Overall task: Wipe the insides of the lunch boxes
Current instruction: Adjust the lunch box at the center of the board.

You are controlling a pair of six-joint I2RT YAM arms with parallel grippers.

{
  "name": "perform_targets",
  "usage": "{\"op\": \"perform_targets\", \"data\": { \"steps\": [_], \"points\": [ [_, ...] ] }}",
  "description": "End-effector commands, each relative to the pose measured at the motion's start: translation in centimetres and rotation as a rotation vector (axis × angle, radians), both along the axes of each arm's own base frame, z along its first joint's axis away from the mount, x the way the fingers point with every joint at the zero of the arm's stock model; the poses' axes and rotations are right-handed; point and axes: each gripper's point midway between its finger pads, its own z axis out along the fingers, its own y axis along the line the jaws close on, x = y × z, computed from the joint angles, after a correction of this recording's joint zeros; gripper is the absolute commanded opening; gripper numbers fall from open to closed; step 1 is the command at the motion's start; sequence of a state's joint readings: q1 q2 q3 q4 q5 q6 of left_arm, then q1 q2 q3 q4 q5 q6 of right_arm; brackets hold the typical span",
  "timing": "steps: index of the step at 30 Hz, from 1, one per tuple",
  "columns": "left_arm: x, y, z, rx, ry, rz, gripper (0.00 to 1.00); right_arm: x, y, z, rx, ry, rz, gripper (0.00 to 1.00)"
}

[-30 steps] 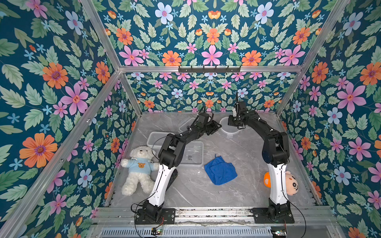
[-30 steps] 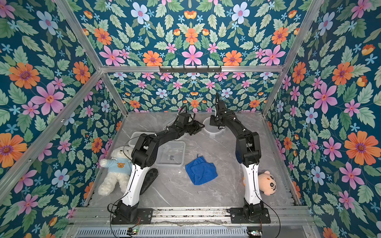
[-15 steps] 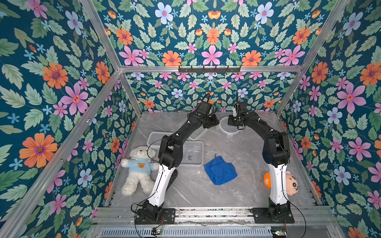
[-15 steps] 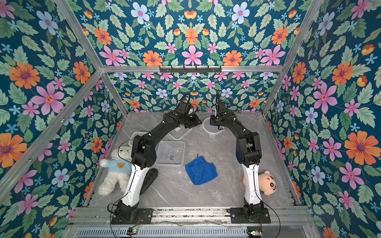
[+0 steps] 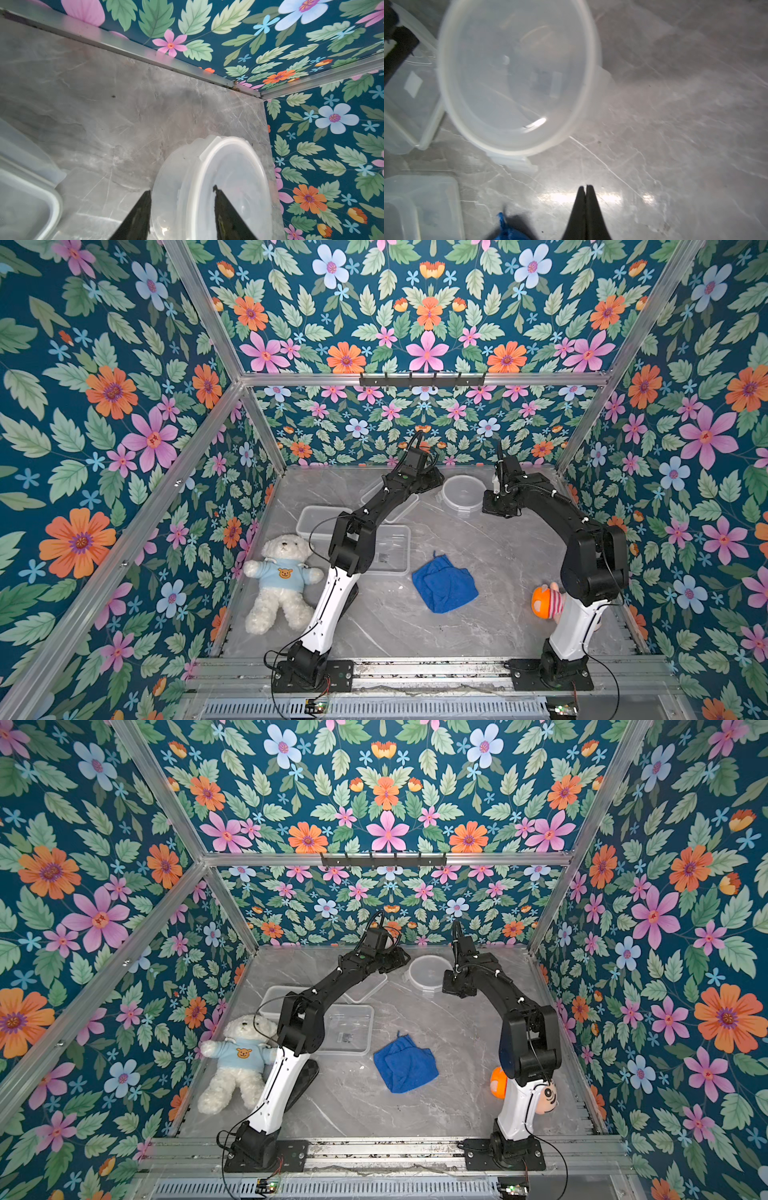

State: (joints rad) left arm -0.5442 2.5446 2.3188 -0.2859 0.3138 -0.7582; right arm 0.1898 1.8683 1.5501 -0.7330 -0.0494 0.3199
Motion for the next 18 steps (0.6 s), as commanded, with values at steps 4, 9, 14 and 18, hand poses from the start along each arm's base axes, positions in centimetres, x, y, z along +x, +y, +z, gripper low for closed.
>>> {"op": "perform_targets", "data": {
  "steps": [4,9,14,18],
  "points": [
    [-0.1,-1.7,1.1,-0.087,-0.028,-0.022,0.52,1.0,0.1,-2.2,0.021,0.06,-0.018,0.0],
    [-3.8,-1.5,0.3,-0.076,0.009,-0.043,0.51,3.9,-1.0,-4.2,0.01,0.098,-0.05,0.0],
    [-7.3,-2.3,-0.2,-0.105,0.053,-0.079,0.5,6.5,-2.0,-4.7,0.029,0.088,-0.066,0.0],
    [-10.3,-4.4,0.5,-0.102,0.053,-0.127,0.5,8.3,-1.6,-4.6,0.047,0.07,-0.034,0.0]
  ]
}}
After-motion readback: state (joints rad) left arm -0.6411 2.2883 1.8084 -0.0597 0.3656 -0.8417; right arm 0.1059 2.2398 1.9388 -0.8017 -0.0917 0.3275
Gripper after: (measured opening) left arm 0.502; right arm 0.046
